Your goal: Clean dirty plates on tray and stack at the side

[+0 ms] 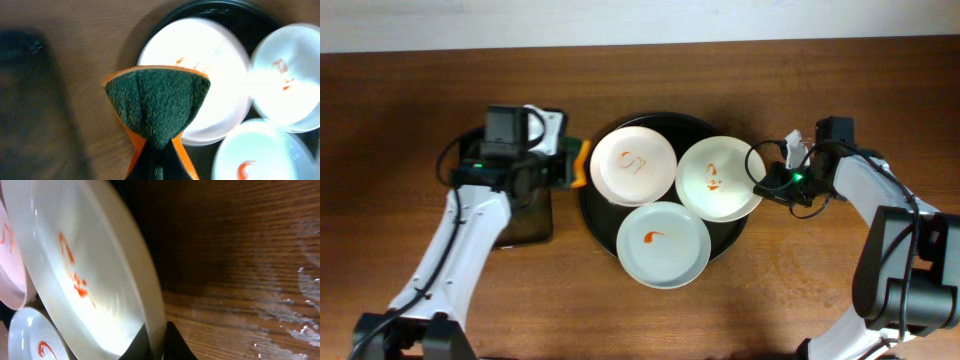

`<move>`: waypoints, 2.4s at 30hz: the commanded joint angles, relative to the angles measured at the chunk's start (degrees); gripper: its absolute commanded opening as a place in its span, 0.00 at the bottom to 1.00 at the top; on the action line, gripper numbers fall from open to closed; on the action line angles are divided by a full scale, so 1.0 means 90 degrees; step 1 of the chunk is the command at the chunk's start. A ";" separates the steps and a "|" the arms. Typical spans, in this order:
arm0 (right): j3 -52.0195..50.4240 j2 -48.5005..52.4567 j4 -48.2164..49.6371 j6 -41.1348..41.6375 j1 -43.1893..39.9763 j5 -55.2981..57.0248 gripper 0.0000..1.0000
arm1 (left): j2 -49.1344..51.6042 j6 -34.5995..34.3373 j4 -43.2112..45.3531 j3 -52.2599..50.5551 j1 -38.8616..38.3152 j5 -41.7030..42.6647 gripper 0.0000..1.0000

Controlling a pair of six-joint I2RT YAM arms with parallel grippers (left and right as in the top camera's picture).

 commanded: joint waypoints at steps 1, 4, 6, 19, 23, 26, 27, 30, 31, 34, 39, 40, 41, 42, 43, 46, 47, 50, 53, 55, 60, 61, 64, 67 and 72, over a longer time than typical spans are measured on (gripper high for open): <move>-0.0034 0.0053 -0.0034 -0.0087 0.0070 -0.0056 0.07 | -0.0146 -0.0508 0.0702 0.0119 -0.0925 0.0192 0.01; -0.0034 0.0053 -0.0058 -0.0085 0.0070 -0.0058 0.07 | 0.0097 -0.0916 0.1812 0.0119 -0.1829 0.0182 0.01; -0.0034 0.0053 -0.0078 -0.0085 0.0070 -0.0058 0.08 | 0.0478 -0.1037 0.2331 0.0119 -0.2336 0.0168 0.01; -0.0034 0.0053 -0.0104 -0.0085 0.0070 -0.0061 0.08 | 0.2079 -0.1394 0.4031 0.0117 -0.3825 -0.0109 0.00; -0.0034 0.0053 -0.0104 -0.0085 0.0070 -0.0061 0.07 | 0.2341 -0.2747 0.4172 0.0119 -0.3849 -0.0384 0.00; -0.0034 0.0053 -0.0107 -0.0085 0.0070 -0.0061 0.08 | 0.2645 -0.2773 0.4524 0.0119 -0.4027 -0.0335 0.01; -0.0034 0.0053 -0.0107 -0.0085 0.0070 -0.0061 0.08 | 0.2761 -0.3043 0.4634 0.0119 -0.4063 -0.0338 0.00; -0.0034 0.0053 -0.0107 -0.0085 0.0070 -0.0061 0.07 | 0.2990 -0.3104 0.4860 0.0119 -0.4087 -0.0367 0.00; -0.0034 0.0053 -0.0109 -0.0085 0.0070 -0.0061 0.07 | 0.3109 -0.3101 0.4998 0.0119 -0.4097 -0.0418 0.00; -0.0034 0.0053 -0.0158 -0.0085 0.0070 -0.0061 0.07 | 0.3257 -0.2997 0.4969 0.0119 -0.4097 -0.1243 0.01; -0.0034 0.0053 -0.0180 -0.0085 0.0070 -0.0061 0.07 | 0.3257 -0.2977 0.4915 0.0119 -0.4073 -0.2715 0.00; -0.0034 0.0053 -0.0180 -0.0085 0.0070 -0.0061 0.07 | 0.3257 -0.2977 0.4918 0.0119 -0.4027 -0.2732 0.01; -0.0034 0.0053 -0.0180 -0.0085 0.0070 -0.0063 0.07 | 0.3257 -0.2977 0.4915 0.0119 -0.3988 -0.2732 0.01; -0.0034 0.0053 -0.0182 -0.0085 0.0070 -0.0061 0.07 | 0.3257 -0.2977 0.4930 0.0119 -0.3954 -0.2735 0.01; -0.0034 0.0053 -0.0187 -0.0085 0.0070 -0.0061 0.07 | 0.3254 -0.2846 0.5221 0.0129 -0.3929 -0.2720 0.00; -0.0034 0.0053 -0.0202 -0.0085 0.0070 -0.0061 0.07 | 0.3138 -0.2402 0.5608 0.0389 -0.3929 -0.2688 0.01; -0.0034 0.0053 -0.0202 -0.0085 0.0070 -0.0061 0.07 | 0.3123 -0.2402 0.5610 0.0474 -0.3929 -0.2535 0.00; -0.0034 0.0053 -0.0202 -0.0085 0.0070 -0.0061 0.07 | 0.3145 -0.2409 0.5452 0.0517 -0.3968 -0.2312 0.00; -0.0034 0.0053 -0.0214 -0.0085 0.0070 -0.0061 0.07 | 0.3470 -0.2407 0.5459 0.0517 -0.4044 -0.2390 0.01; -0.0034 0.0053 -0.0270 -0.0085 0.0070 -0.0061 0.07 | 0.3733 -0.2373 0.5462 0.0517 -0.3942 -0.2586 0.00; -0.0034 0.0053 -0.0272 -0.0085 0.0070 -0.0061 0.07 | 0.3757 -0.2290 0.5243 0.0517 -0.3942 -0.2045 0.01; -0.0034 0.0053 -0.0272 -0.0085 0.0070 -0.0061 0.07 | 0.3757 -0.2293 0.5251 0.0517 -0.4012 -0.1294 0.01; -0.0034 0.0053 -0.0272 -0.0085 0.0070 -0.0061 0.07 | 0.3757 -0.2431 0.4954 0.0517 -0.4335 0.0022 0.01; -0.0034 0.0053 -0.0274 -0.0085 0.0070 -0.0061 0.07 | 0.3757 -0.2482 0.4204 0.0517 -0.4554 0.0073 0.00; -0.0034 0.0053 -0.0287 -0.0085 0.0070 -0.0061 0.07 | 0.3694 -0.2480 0.4197 0.0525 -0.3997 -0.0855 0.00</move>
